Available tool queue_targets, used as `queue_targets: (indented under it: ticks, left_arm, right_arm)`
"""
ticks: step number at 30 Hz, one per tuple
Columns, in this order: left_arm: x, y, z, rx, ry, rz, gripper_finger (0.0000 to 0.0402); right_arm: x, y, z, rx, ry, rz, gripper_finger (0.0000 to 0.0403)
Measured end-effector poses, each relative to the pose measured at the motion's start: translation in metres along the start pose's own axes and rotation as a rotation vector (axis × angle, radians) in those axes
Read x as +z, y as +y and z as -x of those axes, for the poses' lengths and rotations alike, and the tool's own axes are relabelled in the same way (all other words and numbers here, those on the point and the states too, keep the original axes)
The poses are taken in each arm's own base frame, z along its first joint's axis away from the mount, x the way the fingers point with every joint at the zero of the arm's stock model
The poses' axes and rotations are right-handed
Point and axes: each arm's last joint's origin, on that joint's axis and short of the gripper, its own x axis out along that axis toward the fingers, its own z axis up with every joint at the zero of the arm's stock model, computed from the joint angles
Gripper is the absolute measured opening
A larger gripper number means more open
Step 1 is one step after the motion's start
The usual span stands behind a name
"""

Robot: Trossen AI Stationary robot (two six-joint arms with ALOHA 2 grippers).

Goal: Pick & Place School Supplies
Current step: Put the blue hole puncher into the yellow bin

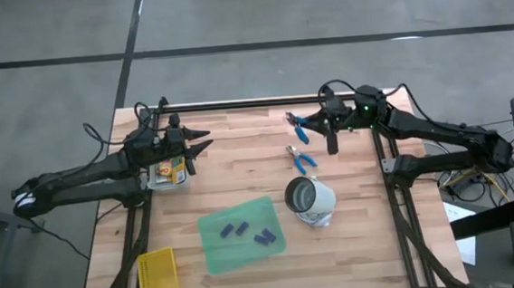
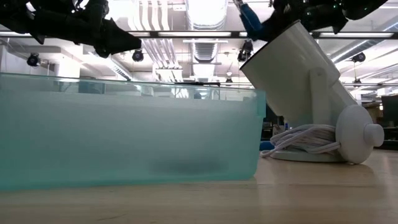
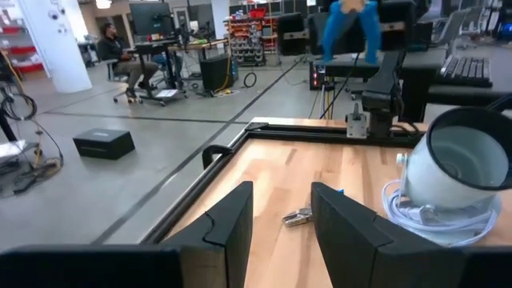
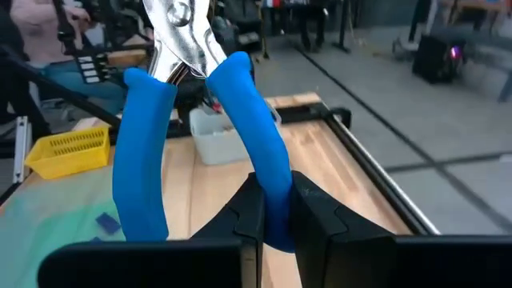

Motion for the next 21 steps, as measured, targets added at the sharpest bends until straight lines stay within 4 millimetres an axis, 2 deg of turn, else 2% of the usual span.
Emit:
queue_targets:
  ticks: [5,11,17,21]
  left_arm:
    - [0.006,0.001,-0.001,0.003,-0.070,0.065,0.0133]
    - [0.022,0.001,0.001,-0.031,-0.227,0.308,0.0133]
    - [0.026,0.002,0.002,-0.037,-0.281,0.331,0.0133]
    - [0.027,0.002,0.002,-0.038,-0.284,0.352,0.0133]
  right_arm:
    - [0.008,0.012,-0.009,-0.073,-0.083,0.046,0.0039]
    - [0.013,0.017,-0.026,-0.188,-0.064,0.047,0.0036]
    - [0.023,0.017,-0.055,-0.180,-0.051,0.021,0.0038]
    - [0.036,0.019,-0.080,-0.169,-0.046,0.078,0.0038]
